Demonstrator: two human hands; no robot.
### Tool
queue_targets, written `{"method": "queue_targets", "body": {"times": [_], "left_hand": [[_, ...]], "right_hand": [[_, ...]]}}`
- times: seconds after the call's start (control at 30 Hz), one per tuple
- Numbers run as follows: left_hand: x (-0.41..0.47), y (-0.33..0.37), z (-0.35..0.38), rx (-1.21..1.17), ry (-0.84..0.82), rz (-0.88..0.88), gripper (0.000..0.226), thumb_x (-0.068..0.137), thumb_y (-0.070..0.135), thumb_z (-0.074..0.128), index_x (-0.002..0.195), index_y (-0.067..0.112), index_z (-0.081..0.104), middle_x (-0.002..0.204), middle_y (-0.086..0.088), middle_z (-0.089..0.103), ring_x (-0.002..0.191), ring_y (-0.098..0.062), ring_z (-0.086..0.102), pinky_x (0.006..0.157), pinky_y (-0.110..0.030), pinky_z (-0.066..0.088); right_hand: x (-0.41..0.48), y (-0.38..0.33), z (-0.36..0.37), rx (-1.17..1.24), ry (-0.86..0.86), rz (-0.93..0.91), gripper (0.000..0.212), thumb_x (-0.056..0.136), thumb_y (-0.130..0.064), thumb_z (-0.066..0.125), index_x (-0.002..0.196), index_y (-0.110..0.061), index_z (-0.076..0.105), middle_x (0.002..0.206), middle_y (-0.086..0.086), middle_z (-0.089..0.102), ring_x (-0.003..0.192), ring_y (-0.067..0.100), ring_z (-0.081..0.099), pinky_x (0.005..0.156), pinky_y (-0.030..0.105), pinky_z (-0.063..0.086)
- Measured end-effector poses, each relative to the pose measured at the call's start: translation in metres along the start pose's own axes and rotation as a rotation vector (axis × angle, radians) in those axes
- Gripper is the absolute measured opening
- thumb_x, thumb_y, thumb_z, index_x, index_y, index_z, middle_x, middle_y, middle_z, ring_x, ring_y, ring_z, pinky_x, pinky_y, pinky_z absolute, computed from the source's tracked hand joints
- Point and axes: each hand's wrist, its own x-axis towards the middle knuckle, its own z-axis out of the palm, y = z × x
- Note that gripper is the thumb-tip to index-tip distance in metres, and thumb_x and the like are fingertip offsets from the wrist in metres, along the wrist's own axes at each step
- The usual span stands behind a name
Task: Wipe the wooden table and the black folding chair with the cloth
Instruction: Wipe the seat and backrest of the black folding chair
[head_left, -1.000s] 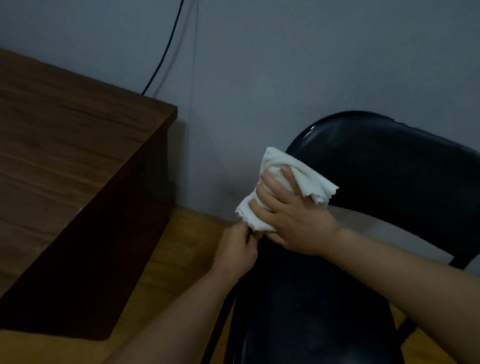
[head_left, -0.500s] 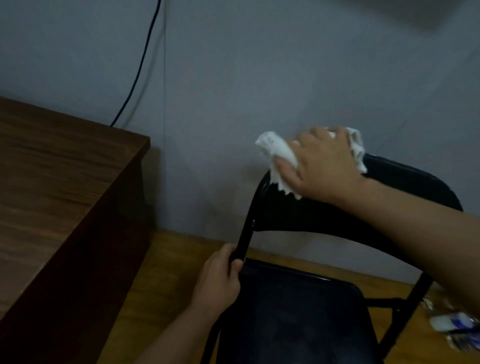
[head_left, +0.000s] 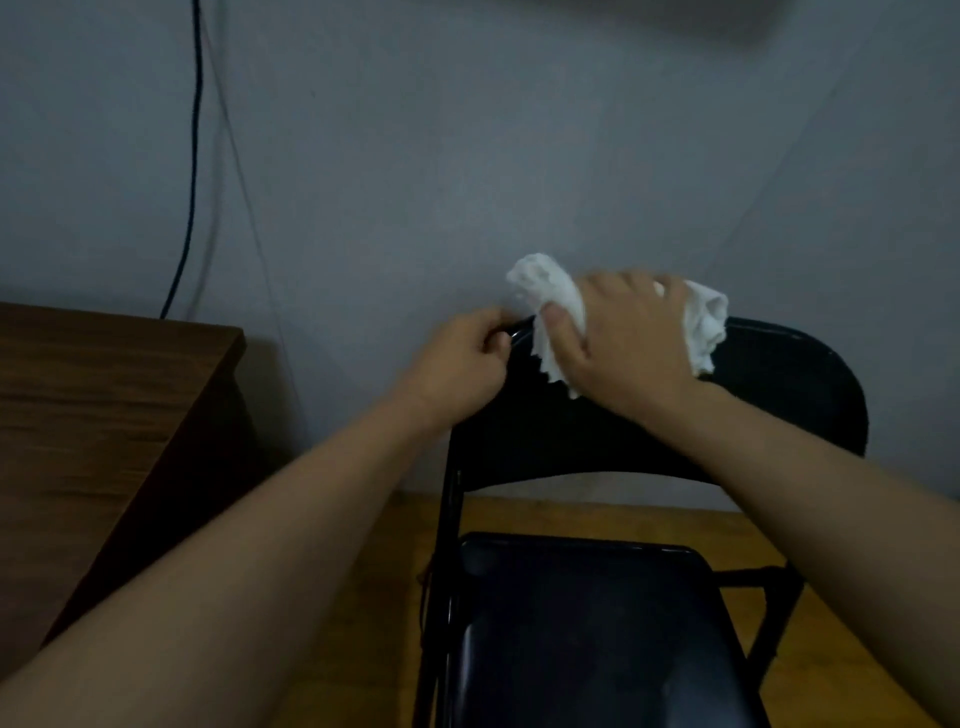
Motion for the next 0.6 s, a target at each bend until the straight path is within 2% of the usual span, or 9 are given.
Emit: {"method": "queue_targets", "body": {"times": [0.1,0.17,0.23,0.3,0.4,0.47,0.53,0.6], "left_hand": [[0.015,-0.001,-0.017,-0.004,-0.113,-0.103,0.024,0.086,-0.006,0.053,0.099,0.004,0.07,0.094,-0.011,0.073,0.101,-0.03,0.068,0.079,-0.026,0.057],[0.015,-0.003,-0.025,-0.082,-0.175,-0.183,0.022,0.087,-0.003,0.055,0.102,0.0,0.07,0.096,-0.018,0.073,0.095,-0.032,0.07,0.081,-0.04,0.062],[0.015,-0.005,-0.029,-0.091,-0.231,-0.207,0.021,0.09,0.0,0.058,0.107,-0.002,0.07,0.099,-0.017,0.072,0.09,-0.027,0.069,0.084,-0.044,0.06],[0.015,-0.006,-0.031,-0.095,-0.282,-0.205,0.019,0.092,0.003,0.06,0.106,-0.004,0.071,0.096,-0.014,0.07,0.087,-0.024,0.066,0.084,-0.042,0.059],[0.015,-0.007,-0.03,-0.157,-0.33,-0.229,0.027,0.101,0.01,0.052,0.121,0.012,0.071,0.108,-0.012,0.073,0.092,-0.022,0.068,0.084,-0.035,0.059],[0.017,-0.01,-0.028,-0.189,-0.306,-0.253,0.029,0.102,0.01,0.051,0.123,0.014,0.07,0.112,-0.015,0.073,0.102,-0.026,0.069,0.094,-0.042,0.057],[0.016,-0.013,-0.027,-0.171,-0.264,-0.247,0.027,0.101,0.012,0.053,0.119,0.016,0.072,0.108,-0.011,0.075,0.104,-0.025,0.07,0.095,-0.044,0.056],[0.015,-0.014,-0.024,-0.16,-0.248,-0.235,0.026,0.102,0.014,0.052,0.119,0.016,0.072,0.107,-0.009,0.075,0.102,-0.023,0.07,0.096,-0.045,0.056]], "right_hand": [[-0.012,-0.031,0.009,-0.008,-0.052,-0.115,0.049,0.097,-0.052,0.039,0.127,-0.019,0.059,0.126,0.011,0.064,0.12,0.04,0.053,0.108,0.065,0.029],[-0.028,-0.044,0.018,-0.019,-0.02,-0.108,0.057,0.097,-0.048,0.04,0.143,-0.016,0.05,0.146,0.015,0.052,0.137,0.044,0.042,0.113,0.069,0.02],[-0.05,-0.046,0.027,0.014,0.045,-0.107,0.06,0.101,-0.044,0.038,0.153,-0.013,0.042,0.158,0.019,0.04,0.148,0.048,0.03,0.115,0.072,0.016],[-0.076,-0.047,0.039,0.052,0.1,-0.176,0.058,0.104,-0.042,0.037,0.153,-0.013,0.043,0.162,0.021,0.034,0.15,0.05,0.024,0.116,0.074,0.015],[-0.119,-0.049,0.057,0.004,0.042,-0.455,0.063,0.095,-0.043,0.061,0.15,-0.016,0.044,0.162,0.019,0.031,0.149,0.048,0.023,0.117,0.074,0.01],[-0.141,-0.048,0.064,-0.055,-0.031,-0.651,0.069,0.092,-0.046,0.065,0.152,-0.021,0.041,0.163,0.013,0.03,0.15,0.042,0.021,0.12,0.069,0.008],[-0.142,-0.045,0.062,-0.072,-0.058,-0.719,0.07,0.094,-0.049,0.061,0.155,-0.024,0.037,0.165,0.01,0.027,0.152,0.038,0.018,0.122,0.066,0.007],[-0.128,-0.035,0.057,-0.064,-0.051,-0.689,0.07,0.096,-0.052,0.055,0.157,-0.026,0.033,0.165,0.01,0.027,0.151,0.038,0.021,0.121,0.065,0.01]]}}
